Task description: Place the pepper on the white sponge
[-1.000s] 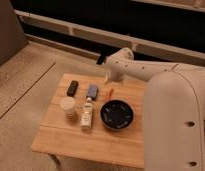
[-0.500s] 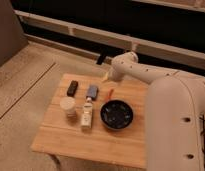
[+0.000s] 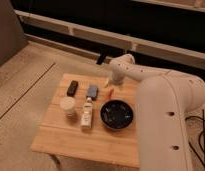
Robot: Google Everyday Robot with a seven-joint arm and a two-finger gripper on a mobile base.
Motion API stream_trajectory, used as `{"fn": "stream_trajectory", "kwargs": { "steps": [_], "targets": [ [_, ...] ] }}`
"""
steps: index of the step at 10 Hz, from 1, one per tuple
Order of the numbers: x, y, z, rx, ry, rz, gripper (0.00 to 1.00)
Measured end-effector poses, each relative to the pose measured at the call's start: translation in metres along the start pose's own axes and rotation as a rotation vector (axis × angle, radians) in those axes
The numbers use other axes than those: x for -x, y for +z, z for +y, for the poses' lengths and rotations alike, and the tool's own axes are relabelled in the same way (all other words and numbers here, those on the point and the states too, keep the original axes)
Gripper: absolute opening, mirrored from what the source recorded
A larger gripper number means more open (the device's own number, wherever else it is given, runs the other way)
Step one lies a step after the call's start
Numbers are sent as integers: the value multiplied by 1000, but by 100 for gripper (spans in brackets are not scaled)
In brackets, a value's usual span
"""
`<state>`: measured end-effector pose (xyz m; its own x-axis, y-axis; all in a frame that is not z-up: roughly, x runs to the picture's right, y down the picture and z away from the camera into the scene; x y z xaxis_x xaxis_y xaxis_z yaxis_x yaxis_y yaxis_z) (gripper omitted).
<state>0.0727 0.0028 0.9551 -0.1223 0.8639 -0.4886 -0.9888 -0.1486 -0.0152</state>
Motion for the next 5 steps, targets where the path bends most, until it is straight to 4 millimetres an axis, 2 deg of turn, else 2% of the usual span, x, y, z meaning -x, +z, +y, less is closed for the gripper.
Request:
{"fn": "stream_trajectory", "kwargs": {
  "steps": [2,5],
  "targets": [
    [6,10,14,34,-6,8,65],
    [1,28,19,43,-6,53,65]
  ]
}}
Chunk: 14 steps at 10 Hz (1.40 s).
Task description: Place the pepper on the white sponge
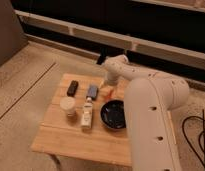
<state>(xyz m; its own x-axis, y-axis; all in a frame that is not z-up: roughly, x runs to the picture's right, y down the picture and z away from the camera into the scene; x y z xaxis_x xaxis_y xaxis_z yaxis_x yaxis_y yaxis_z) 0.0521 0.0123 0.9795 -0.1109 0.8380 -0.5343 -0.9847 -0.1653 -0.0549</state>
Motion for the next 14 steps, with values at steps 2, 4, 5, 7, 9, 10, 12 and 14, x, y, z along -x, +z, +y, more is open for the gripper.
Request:
{"fn": "stream_trajectory", "kwargs": {
  "steps": [2,4,5,7,9,10,12,14],
  "targets": [
    [-5,11,-11,-31,16,37,65],
    [-7,17,-24,-76,42,67,64],
    [-8,20,-24,-80,44,78,58],
    [-8,24,-18,-74,18,92,36],
    [-3,25,-17,-80,0,87,10],
    [3,22,-18,-91,-9,67,2],
    [31,-7,-11,-106,-52,-44,0],
    [55,-49,8,-97,-120,-176,0]
  ]
}}
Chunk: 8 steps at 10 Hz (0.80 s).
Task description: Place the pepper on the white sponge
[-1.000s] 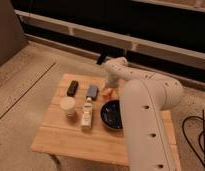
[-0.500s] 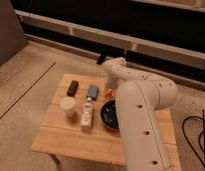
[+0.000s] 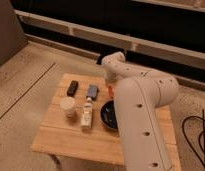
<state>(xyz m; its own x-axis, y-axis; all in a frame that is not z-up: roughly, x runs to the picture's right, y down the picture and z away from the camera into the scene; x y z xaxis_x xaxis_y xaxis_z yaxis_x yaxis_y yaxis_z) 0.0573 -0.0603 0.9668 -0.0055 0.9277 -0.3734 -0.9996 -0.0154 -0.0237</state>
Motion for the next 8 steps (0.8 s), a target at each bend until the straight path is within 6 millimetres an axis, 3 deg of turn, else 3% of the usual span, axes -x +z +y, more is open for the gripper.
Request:
{"fn": "stream_trajectory", "kwargs": {
  "steps": [1,3,5,8],
  "targets": [
    [9,-18,9,21,-18,-51,0],
    [8,-37,31,86,-33,-101,0],
    [-1,-43,55,142,-50,-112,0],
    [-19,-36,90,190,-114,-90,0]
  ]
}}
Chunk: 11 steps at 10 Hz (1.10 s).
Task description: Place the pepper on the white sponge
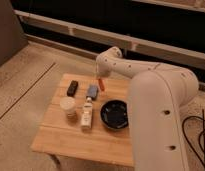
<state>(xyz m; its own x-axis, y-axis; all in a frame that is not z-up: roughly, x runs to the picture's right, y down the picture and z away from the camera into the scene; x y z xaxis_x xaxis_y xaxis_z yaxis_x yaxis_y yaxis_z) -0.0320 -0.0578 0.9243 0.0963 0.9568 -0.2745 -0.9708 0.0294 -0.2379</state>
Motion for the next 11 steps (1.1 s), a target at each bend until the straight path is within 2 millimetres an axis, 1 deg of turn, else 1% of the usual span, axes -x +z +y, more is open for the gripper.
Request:
{"fn": "stream_trajectory", "kwargs": {
  "steps": [3,4,6,11],
  "targets": [
    [-5,14,14,15,-51,34,0],
    [-5,19,14,14,-61,46,0],
    [1,25,12,18,-69,64,0],
    [11,45,33,42,-121,100,0]
  ]
}}
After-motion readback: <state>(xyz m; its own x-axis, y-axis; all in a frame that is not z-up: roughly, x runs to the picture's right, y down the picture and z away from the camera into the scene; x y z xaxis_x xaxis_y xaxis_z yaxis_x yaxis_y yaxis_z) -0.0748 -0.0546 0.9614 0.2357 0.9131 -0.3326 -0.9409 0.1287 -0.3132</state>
